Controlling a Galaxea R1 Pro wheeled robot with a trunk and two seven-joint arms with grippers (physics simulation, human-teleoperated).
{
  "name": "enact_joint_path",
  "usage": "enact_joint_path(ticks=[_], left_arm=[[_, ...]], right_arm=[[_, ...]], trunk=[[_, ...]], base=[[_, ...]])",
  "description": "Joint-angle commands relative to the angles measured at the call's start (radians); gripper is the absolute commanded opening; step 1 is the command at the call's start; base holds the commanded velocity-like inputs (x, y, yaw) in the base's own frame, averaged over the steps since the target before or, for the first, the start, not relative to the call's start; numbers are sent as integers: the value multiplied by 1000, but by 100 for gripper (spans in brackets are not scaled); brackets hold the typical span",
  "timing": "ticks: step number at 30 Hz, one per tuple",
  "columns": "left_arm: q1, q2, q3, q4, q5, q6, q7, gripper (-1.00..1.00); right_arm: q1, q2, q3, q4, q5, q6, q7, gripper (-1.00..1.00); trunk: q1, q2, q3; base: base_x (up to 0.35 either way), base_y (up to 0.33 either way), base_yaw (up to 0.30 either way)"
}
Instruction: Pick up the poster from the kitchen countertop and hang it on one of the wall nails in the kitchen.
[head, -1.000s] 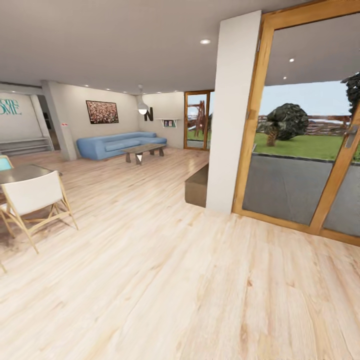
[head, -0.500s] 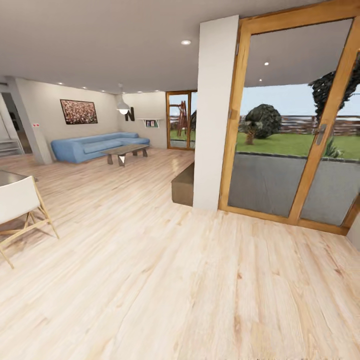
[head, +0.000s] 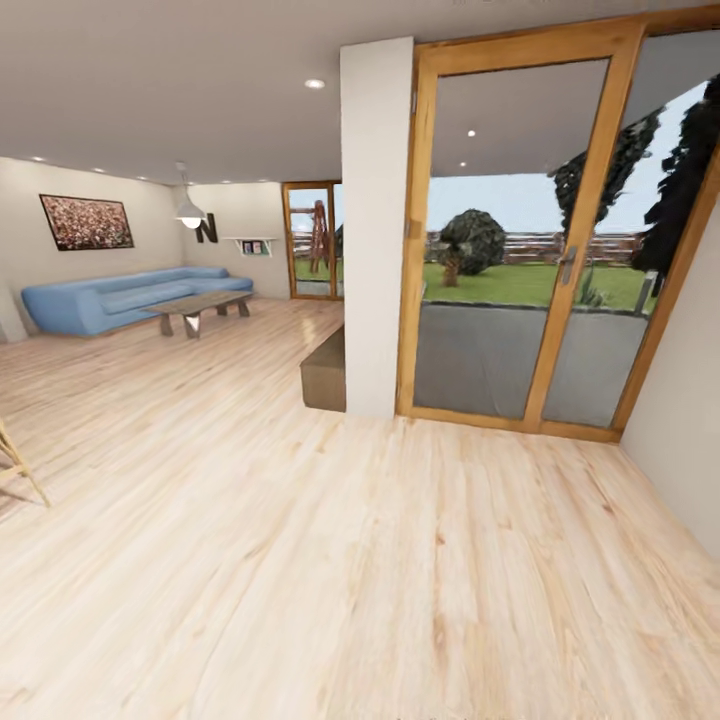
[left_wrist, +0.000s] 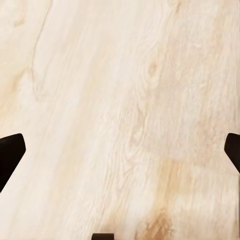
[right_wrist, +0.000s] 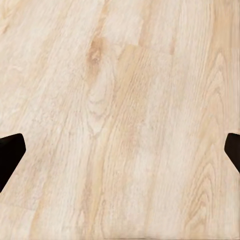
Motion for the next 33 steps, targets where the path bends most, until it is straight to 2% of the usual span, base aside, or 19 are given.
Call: enact_joint_path(ticks=[1, 11, 24, 33], left_arm=[[1, 0, 1, -2, 0, 0, -1, 100], [1, 0, 1, -2, 0, 0, 0, 100], [1, 0, 1, -2, 0, 0, -1, 100], [1, 0, 2, -2, 0, -1, -1, 100]], right_arm=[[-1, 0, 0, 1, 0, -3, -1, 100], [-1, 0, 0, 1, 0, -5, -1, 100], [-1, 0, 0, 1, 0, -5, -1, 100], [-1, 0, 0, 1, 0, -5, -1, 100]], trunk=[[0, 0, -1], [0, 0, -1], [0, 0, -1], [0, 0, -1]], base=[[0, 0, -300], [18, 22, -299], [189, 208, -86], [83, 157, -253]])
